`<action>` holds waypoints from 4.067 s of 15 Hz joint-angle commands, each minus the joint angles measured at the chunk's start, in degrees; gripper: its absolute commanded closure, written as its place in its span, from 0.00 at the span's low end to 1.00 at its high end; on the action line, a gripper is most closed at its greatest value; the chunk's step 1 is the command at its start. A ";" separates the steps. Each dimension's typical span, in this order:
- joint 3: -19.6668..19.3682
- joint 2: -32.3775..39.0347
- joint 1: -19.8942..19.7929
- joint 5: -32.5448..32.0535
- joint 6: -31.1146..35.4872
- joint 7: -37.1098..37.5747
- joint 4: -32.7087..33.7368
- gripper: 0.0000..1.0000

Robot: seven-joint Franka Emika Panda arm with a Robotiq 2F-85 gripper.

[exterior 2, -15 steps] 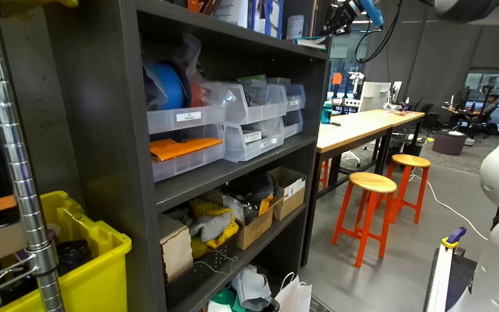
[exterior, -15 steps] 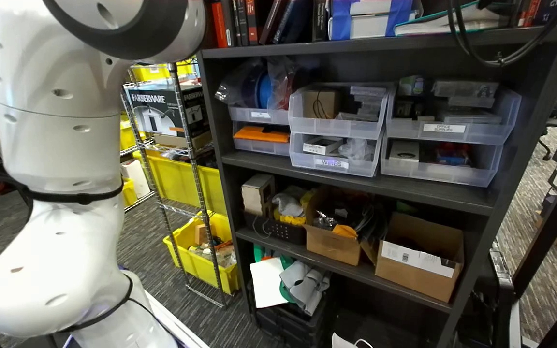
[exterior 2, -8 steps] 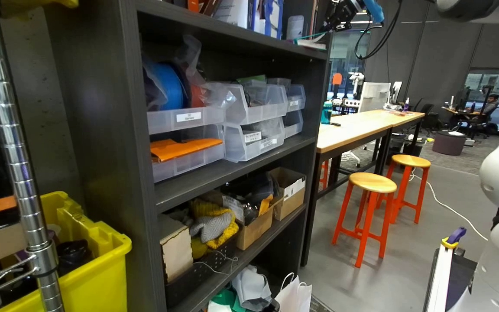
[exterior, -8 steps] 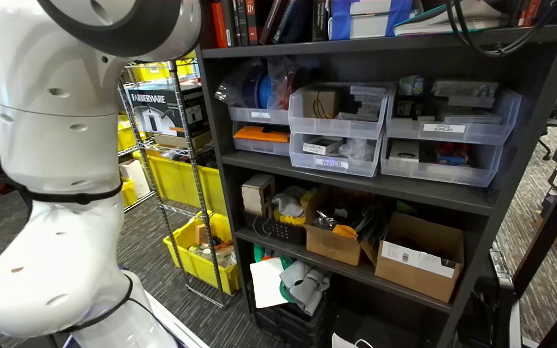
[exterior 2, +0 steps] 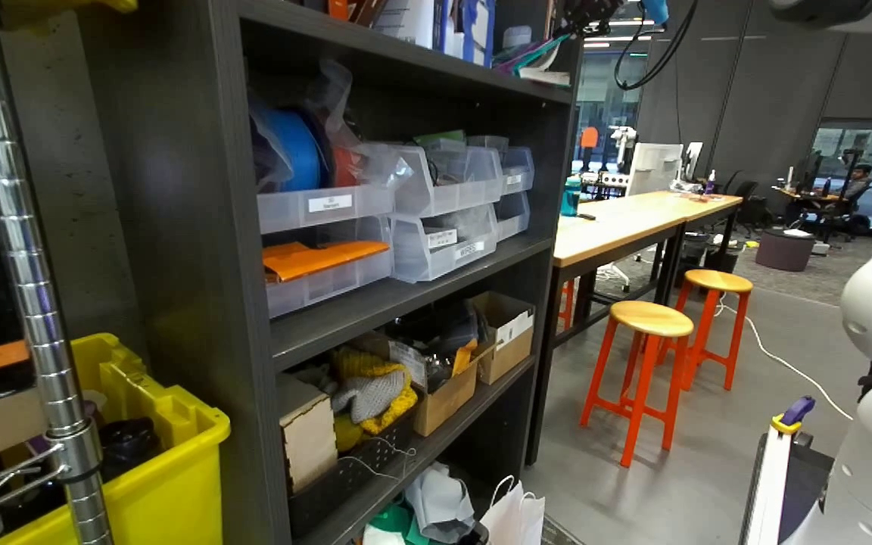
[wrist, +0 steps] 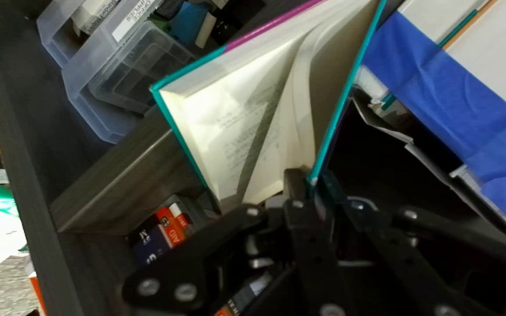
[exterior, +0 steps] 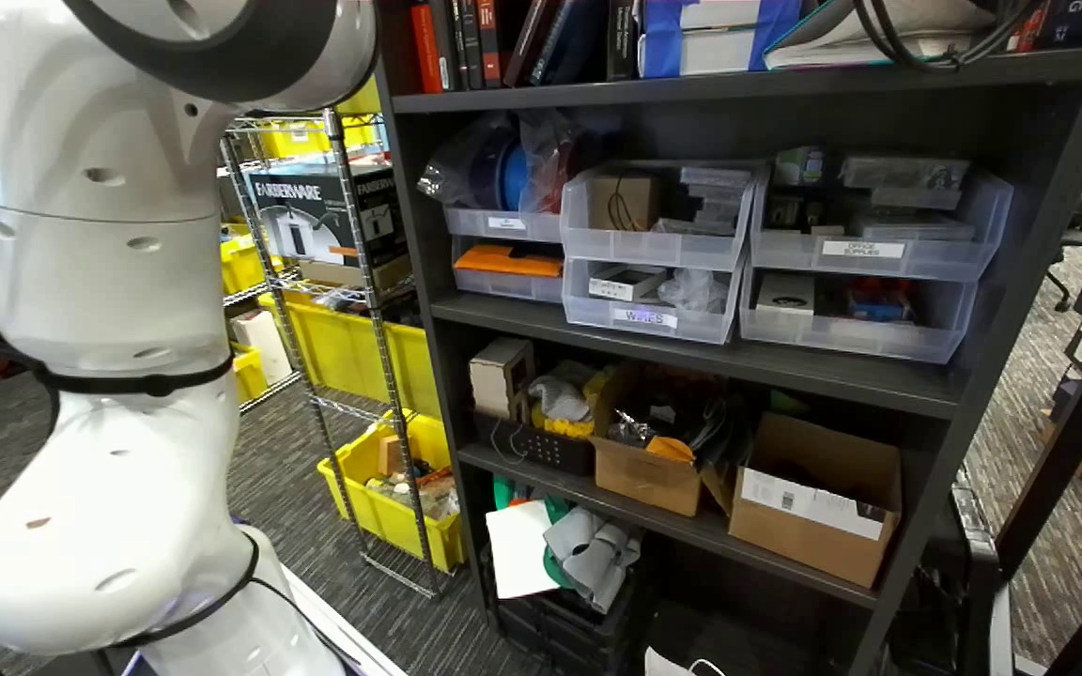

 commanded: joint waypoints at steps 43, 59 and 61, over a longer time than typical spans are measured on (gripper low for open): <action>7.44 -5.69 5.73 2.56 1.41 -2.59 -6.89 0.00; 7.98 -11.93 6.75 -1.39 0.39 -1.00 -14.47 0.00; 8.12 -12.56 6.85 -1.70 0.34 -0.80 -15.37 0.00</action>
